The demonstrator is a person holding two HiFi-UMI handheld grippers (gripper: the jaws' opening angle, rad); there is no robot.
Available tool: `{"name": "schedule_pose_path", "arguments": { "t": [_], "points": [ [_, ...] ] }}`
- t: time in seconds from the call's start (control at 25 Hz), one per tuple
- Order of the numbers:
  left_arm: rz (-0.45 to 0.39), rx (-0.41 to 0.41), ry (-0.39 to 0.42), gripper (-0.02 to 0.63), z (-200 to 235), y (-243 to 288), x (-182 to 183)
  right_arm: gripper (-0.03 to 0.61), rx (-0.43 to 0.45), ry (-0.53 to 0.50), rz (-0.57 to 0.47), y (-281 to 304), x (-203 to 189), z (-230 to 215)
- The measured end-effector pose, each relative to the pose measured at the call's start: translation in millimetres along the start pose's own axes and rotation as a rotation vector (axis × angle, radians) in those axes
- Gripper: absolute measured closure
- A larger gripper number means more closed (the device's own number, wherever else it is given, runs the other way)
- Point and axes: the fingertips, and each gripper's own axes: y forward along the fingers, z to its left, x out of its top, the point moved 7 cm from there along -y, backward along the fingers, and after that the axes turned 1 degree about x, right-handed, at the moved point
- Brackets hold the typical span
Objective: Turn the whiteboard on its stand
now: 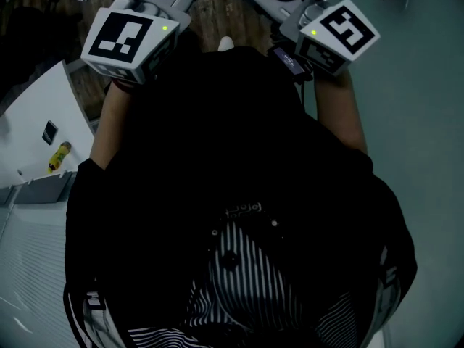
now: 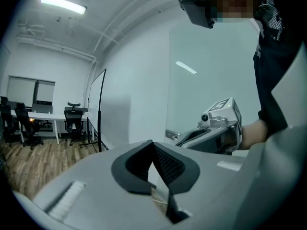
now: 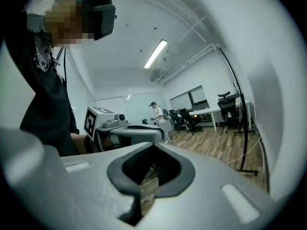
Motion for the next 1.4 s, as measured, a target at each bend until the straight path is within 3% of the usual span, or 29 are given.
{"name": "schedule_pose_path", "arguments": {
  "t": [0.12, 0.24, 0.32, 0.44, 0.72, 1.08, 1.4],
  "points": [
    [-0.011, -0.015, 0.009, 0.627, 2.8, 3.3, 1.3, 0.577, -0.016, 0.011, -0.005, -1.5, -1.7, -5.7],
    [0.038, 0.12, -0.053, 0.627, 1.4, -9.4, -6.2, 0.577, 0.122, 0.053, 0.045, 12.7, -2.2, -12.2],
    [0.06, 0.165, -0.084, 0.627, 0.3, -12.7, -8.8, 0.577, 0.178, 0.106, 0.051, 19.7, -1.9, -15.4],
    [0.061, 0.144, -0.079, 0.627, 2.0, -9.2, -8.1, 0.577, 0.152, 0.147, 0.017, 19.9, 0.1, -18.6],
    [0.062, 0.104, -0.08, 0.627, 1.9, -7.4, -15.9, 0.577, 0.089, 0.108, 0.023, 14.1, -7.0, -18.7],
    [0.044, 0.066, -0.052, 0.627, 1.2, -6.3, -15.0, 0.577, 0.068, 0.095, 0.034, 9.6, -15.8, -18.6],
    [0.07, 0.068, -0.042, 0.627, 2.2, -3.1, -29.8, 0.577, 0.078, 0.149, 0.019, 12.3, -31.1, -24.9]
  ]
}}
